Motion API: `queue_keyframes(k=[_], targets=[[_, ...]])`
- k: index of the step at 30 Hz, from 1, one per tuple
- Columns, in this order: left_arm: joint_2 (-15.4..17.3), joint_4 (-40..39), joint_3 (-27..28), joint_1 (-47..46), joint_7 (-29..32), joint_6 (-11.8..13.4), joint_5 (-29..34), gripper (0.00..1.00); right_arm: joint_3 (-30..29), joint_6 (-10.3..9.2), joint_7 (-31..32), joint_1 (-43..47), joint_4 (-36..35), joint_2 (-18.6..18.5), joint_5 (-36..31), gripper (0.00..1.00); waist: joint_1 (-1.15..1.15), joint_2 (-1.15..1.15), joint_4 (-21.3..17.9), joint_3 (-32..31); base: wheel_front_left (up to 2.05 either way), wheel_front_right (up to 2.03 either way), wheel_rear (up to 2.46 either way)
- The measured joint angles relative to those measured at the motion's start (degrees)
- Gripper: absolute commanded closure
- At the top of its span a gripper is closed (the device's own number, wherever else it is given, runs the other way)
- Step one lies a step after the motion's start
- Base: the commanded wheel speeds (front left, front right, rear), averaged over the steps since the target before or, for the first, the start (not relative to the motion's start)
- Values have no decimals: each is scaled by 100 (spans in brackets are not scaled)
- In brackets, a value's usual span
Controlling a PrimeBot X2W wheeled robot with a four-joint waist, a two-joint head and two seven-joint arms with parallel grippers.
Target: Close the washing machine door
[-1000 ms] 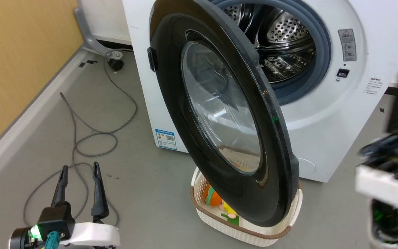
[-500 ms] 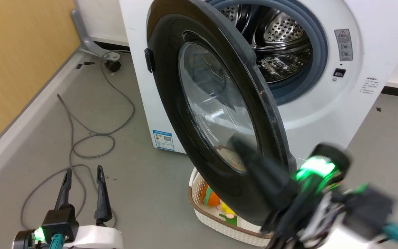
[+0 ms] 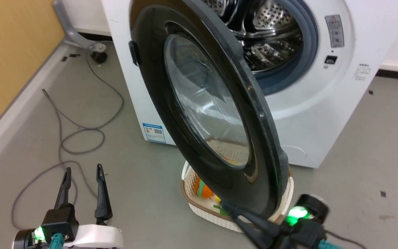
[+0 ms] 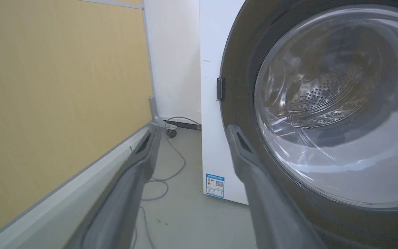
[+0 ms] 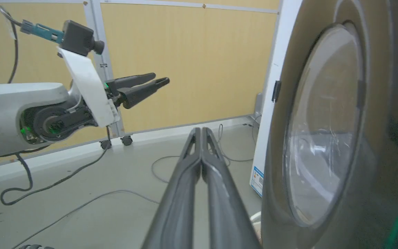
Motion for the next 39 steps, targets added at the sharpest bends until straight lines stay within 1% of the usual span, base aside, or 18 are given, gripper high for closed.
queue_keyframes(k=[1, 4, 8, 13, 17, 18, 22, 23, 24, 28, 29, 31, 34, 37, 38, 39], targets=[[-24, -5, -10, -35, 0, -24, 34, 0, -476, 0, 0, 86, 293, -18, -75, 100, 0, 0, -79, 135, 0, 0, 0], [-31, -7, -46, -101, 0, -38, 37, 0, -858, 0, 0, 96, 443, 3, -88, 100, 0, 0, -133, 241, 0, 0, 0], [-48, -15, -103, -190, 0, -36, 80, 0, -1293, 15, 0, 93, 471, 79, -116, 100, 0, 0, -189, 394, 0, 0, 0], [-52, -62, -127, -346, 0, -31, 91, 0, -1990, 14, 0, -52, 571, 172, -108, 100, 0, 0, -248, 641, 0, 0, 0], [-53, -109, -160, -524, 0, -14, 90, 0, -2464, 14, 1, -475, 800, 225, 15, 100, 0, 0, -281, 906, 0, 0, 0], [-56, -135, -268, -765, 0, -5, 80, 0, -2821, 13, 0, -1074, 1207, 196, 58, 100, 0, 0, -279, 1212, 0, 0, 0], [-63, -159, -370, -1016, 0, 30, 34, 0, -3083, 10, 0, -1725, 1634, 138, 98, 100, 1, 0, -224, 1522, 0, 0, 0], [-63, -159, -370, -1016, 0, 30, 34, 0, -3083, 10, 0, -1725, 1634, 138, 98, 100, 1, 0, -224, 1522, 0, 0, 0], [-63, -171, -427, -1097, 0, 69, -18, 0, -3140, 10, 1, -2058, 1840, 83, 96, 100, 1, 0, -190, 1665, 0, 0, 0], [-66, -179, -514, -1212, 0, 120, -85, 0, -3211, 11, 1, -2674, 2358, -27, 83, 100, 1, 0, -110, 1909, 0, 0, 0], [-67, -180, -566, -1271, 0, 164, -125, 0, -3343, 11, 1, -3064, 2741, -70, 85, 100, 1, 0, -45, 2038, 0, 0, 0], [-67, -182, -577, -1287, 0, 170, -140, 0, -3377, 10, 1, -3170, 2844, -86, 85, 100, 1, 0, -26, 2071, 0, 0, 0], [-67, -193, -584, -1307, 0, 185, -180, 0, -3459, 10, 0, -3462, 3177, -104, 86, 100, 1, 0, 7, 2149, 0, 0, 0], [-67, -205, -593, -1311, 0, 214, -188, 0, -3477, 10, 1, -3739, 3537, -108, 67, 100, 1, 0, 16, 2200, 0, 0, 0], [-67, -214, -603, -1316, 0, 222, -189, 0, -3485, 10, 0, -3901, 3757, -110, 33, 100, 1, 0, 20, 2225, 0, 0, 0], [-67, -214, -603, -1316, 0, 222, -189, 0, -3485, 10, 0, -3901, 3757, -110, 33, 100, 1, 0, 20, 2225, 0, 0, 0]])
